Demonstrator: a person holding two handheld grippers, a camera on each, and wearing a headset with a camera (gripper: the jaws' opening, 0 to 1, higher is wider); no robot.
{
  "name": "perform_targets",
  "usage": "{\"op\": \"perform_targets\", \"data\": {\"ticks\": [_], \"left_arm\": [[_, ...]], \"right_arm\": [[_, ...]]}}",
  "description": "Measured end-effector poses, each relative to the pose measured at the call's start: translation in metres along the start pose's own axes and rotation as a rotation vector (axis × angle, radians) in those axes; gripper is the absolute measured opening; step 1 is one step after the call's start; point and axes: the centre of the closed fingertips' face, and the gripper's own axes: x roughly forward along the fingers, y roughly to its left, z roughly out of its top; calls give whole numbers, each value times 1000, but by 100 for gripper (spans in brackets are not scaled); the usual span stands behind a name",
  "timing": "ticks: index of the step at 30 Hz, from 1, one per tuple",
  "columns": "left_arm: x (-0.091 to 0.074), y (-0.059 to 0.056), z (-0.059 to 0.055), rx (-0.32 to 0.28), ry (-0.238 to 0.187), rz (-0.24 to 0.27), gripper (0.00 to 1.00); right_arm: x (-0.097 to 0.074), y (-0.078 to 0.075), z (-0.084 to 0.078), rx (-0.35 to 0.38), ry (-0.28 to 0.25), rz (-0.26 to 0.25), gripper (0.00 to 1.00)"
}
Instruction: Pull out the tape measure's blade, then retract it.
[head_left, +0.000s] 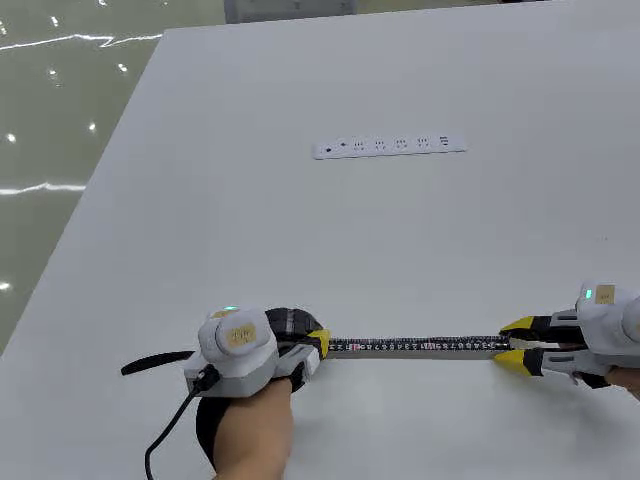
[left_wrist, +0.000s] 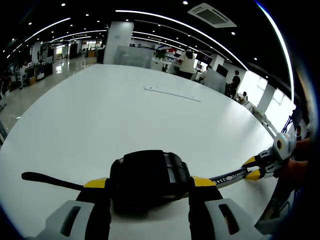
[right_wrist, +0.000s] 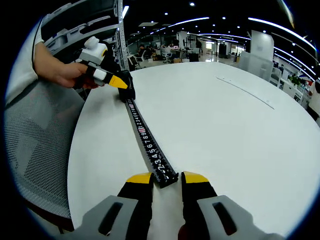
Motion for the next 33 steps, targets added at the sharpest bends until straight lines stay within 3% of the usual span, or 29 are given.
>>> {"op": "perform_targets", "data": {"ticks": [11, 18, 19, 33], "left_arm": [[0, 0, 1, -2, -7, 0, 60], [0, 0, 1, -2, -11, -1, 59], [0, 0, 0, -2, -2, 1, 59], [1, 1, -1, -4, 49, 15, 56]], "right_arm": [[-1, 1, -2, -38, 3, 11, 13], [-2, 4, -2, -19, -2, 18, 11], [-2, 3, -2, -51, 9, 9, 11], [1, 4, 1, -80, 16, 13, 10]]}}
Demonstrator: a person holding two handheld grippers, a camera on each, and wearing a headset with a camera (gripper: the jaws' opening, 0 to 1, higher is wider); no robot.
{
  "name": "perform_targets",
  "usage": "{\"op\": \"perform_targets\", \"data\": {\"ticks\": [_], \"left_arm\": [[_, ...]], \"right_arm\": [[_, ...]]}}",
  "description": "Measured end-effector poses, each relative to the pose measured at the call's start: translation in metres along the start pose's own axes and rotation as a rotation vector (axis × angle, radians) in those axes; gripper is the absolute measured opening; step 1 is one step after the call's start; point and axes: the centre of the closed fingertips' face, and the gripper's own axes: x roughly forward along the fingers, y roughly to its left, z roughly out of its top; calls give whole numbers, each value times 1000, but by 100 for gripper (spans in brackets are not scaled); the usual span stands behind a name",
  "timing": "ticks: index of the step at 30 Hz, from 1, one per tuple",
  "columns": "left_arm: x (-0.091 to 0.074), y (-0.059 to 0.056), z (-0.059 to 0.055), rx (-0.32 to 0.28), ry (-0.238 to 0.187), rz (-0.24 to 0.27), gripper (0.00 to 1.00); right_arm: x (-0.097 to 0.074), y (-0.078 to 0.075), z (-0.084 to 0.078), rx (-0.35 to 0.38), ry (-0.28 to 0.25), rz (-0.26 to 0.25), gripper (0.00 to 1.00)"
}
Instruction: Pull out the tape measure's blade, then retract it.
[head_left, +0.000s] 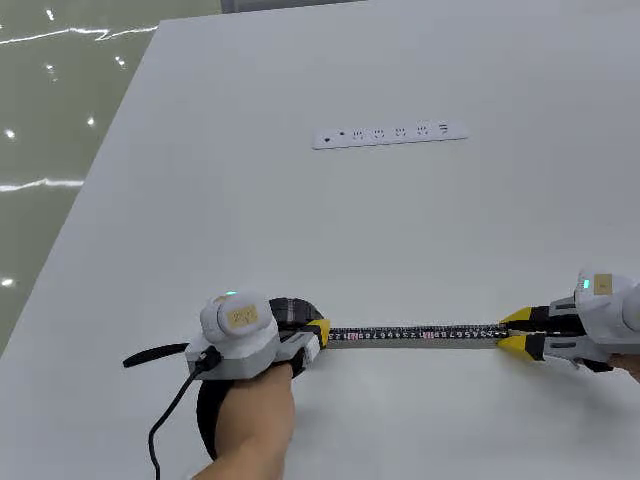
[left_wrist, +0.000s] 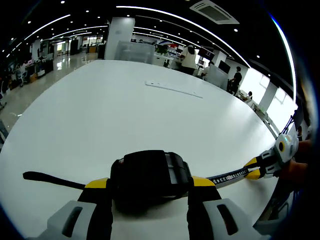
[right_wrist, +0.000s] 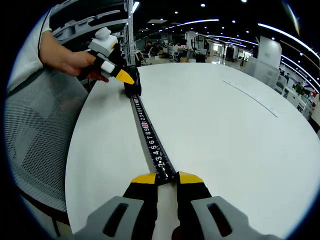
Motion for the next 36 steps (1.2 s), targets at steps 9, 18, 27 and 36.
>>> {"op": "perform_targets", "data": {"ticks": [9, 18, 27, 36], "left_arm": [[1, 0, 0, -1, -2, -6, 56], [2, 0, 0, -10, 8, -17, 56], [2, 0, -1, -5, 6, -22, 56], [1, -1, -1, -9, 2, -23, 56]], "right_arm": [[2, -1, 0, 3, 3, 0, 9], [9, 3, 6, 7, 1, 12, 9], [17, 6, 14, 2, -10, 25, 9], [20, 9, 18, 5, -16, 36, 9]]}}
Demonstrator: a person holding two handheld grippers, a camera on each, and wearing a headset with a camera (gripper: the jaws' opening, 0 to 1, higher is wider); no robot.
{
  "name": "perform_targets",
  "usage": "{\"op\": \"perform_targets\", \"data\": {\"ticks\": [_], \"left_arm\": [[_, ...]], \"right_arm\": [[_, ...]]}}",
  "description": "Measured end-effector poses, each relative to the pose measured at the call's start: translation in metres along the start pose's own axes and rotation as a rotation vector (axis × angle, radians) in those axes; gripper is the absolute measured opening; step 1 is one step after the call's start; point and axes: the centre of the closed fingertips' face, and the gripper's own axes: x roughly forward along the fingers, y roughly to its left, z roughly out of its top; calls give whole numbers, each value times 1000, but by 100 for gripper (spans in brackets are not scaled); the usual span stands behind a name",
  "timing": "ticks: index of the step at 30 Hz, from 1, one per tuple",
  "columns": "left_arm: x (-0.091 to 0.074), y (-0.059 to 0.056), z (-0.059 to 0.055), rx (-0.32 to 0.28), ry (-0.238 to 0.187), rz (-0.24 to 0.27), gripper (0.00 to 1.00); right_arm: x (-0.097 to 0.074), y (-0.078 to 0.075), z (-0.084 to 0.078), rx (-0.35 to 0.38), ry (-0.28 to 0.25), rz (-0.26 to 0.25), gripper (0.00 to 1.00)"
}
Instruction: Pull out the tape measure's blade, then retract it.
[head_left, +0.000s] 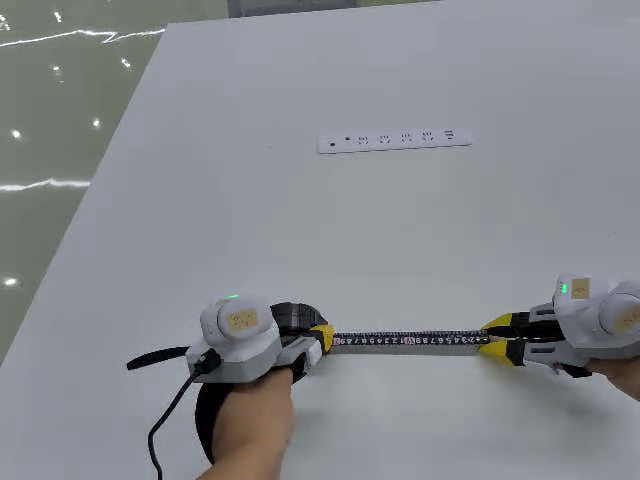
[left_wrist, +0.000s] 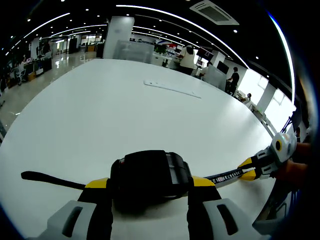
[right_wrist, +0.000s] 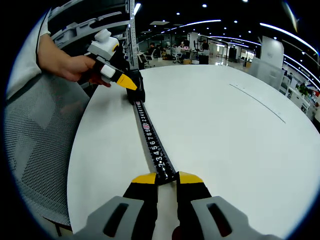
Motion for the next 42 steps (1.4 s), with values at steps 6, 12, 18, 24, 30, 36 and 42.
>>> {"op": "perform_targets", "data": {"ticks": [6, 12, 18, 24, 30, 36, 42], "left_arm": [[0, 0, 0, -7, -1, -1, 56], [-1, 0, 0, -10, -2, -2, 57], [-1, 0, 0, -9, -5, -1, 57], [-1, 0, 1, -12, -7, -2, 57], [-1, 0, 1, -11, -9, -3, 57], [-1, 0, 1, -10, -9, -3, 57], [-2, 0, 1, -12, -8, -3, 57]], "right_arm": [[2, 1, 2, -5, 0, 2, 9], [6, 4, 7, -6, -9, 8, 9], [9, 5, 9, -4, -12, 10, 9], [11, 6, 12, -3, -16, 13, 9], [17, 8, 14, -1, -16, 19, 9], [21, 8, 15, 1, -18, 27, 9], [26, 7, 16, -2, -20, 31, 9]]}}
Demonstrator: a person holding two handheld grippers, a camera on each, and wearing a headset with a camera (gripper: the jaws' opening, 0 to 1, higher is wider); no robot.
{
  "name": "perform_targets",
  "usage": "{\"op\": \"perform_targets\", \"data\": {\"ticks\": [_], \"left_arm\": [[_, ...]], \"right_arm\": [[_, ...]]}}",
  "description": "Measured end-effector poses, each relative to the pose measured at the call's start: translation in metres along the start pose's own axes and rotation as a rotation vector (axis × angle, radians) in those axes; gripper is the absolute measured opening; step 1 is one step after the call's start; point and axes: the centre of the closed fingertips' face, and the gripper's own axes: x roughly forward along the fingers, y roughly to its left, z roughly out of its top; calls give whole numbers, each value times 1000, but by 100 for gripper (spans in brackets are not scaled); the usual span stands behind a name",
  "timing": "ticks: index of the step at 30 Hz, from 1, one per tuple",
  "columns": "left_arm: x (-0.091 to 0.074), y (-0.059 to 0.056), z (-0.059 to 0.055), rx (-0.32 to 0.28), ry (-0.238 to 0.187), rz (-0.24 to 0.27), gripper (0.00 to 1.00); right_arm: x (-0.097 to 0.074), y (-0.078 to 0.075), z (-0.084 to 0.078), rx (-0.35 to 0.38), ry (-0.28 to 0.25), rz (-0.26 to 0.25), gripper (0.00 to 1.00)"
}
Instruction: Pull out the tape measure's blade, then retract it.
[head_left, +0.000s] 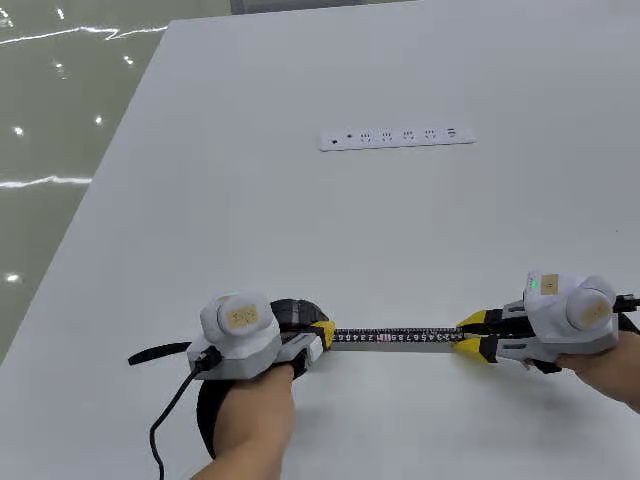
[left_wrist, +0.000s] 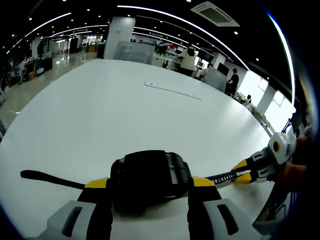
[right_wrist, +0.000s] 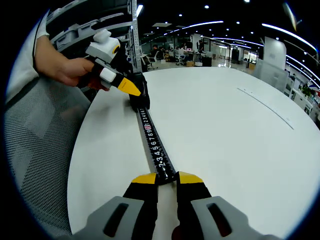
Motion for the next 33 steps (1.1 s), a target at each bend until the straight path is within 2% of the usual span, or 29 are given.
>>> {"op": "perform_targets", "data": {"ticks": [15, 33], "left_arm": [[1, 1, 1, -13, 0, -4, 57], [1, 0, 1, -18, 0, -8, 57]], "right_arm": [[9, 2, 10, 5, -11, 11, 9], [26, 13, 24, 2, -24, 41, 9]]}}
